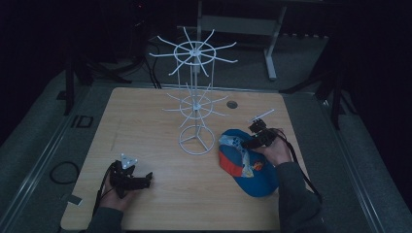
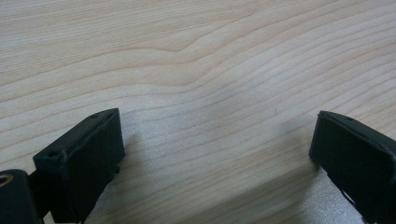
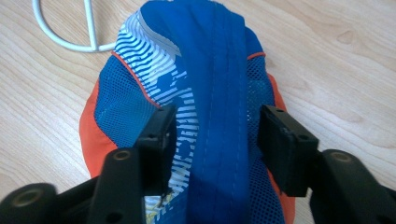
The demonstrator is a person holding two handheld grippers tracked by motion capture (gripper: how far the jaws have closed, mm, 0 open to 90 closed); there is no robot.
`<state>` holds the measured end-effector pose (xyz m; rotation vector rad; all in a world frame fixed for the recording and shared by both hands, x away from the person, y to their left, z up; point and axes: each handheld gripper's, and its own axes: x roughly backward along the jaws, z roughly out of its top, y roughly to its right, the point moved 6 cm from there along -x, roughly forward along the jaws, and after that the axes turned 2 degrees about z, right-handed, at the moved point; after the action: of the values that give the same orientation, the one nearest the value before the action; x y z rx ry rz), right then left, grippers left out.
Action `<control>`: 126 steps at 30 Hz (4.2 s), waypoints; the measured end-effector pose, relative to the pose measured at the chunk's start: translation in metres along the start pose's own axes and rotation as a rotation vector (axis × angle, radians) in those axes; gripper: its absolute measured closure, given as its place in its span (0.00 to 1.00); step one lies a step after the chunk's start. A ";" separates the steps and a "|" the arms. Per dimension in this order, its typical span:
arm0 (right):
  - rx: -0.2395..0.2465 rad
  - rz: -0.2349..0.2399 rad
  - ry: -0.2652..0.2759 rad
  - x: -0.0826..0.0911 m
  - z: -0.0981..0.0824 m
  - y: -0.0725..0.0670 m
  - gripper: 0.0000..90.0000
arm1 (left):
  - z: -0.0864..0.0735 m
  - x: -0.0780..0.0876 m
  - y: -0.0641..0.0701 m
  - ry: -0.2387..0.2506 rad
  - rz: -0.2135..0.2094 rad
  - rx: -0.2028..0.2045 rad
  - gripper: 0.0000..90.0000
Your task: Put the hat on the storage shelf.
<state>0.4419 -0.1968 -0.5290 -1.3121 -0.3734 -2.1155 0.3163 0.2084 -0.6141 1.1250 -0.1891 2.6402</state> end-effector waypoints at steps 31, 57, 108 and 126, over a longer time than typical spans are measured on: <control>0.030 0.025 0.000 0.009 -0.006 -0.001 0.97 | 0.000 0.000 0.000 0.000 0.000 0.000 0.03; 0.001 0.017 0.191 0.057 -0.001 -0.004 0.97 | 0.000 0.000 0.000 0.001 0.000 0.001 0.03; -0.036 0.007 0.451 0.130 0.002 -0.006 0.97 | 0.000 0.000 0.000 -0.001 -0.001 -0.001 0.03; -0.027 0.019 0.497 0.146 0.005 -0.010 0.97 | 0.000 0.000 0.000 -0.001 0.000 -0.001 0.03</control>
<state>0.3924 -0.2383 -0.3974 -0.7562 -0.1201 -2.3397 0.3164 0.2085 -0.6140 1.1264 -0.1903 2.6389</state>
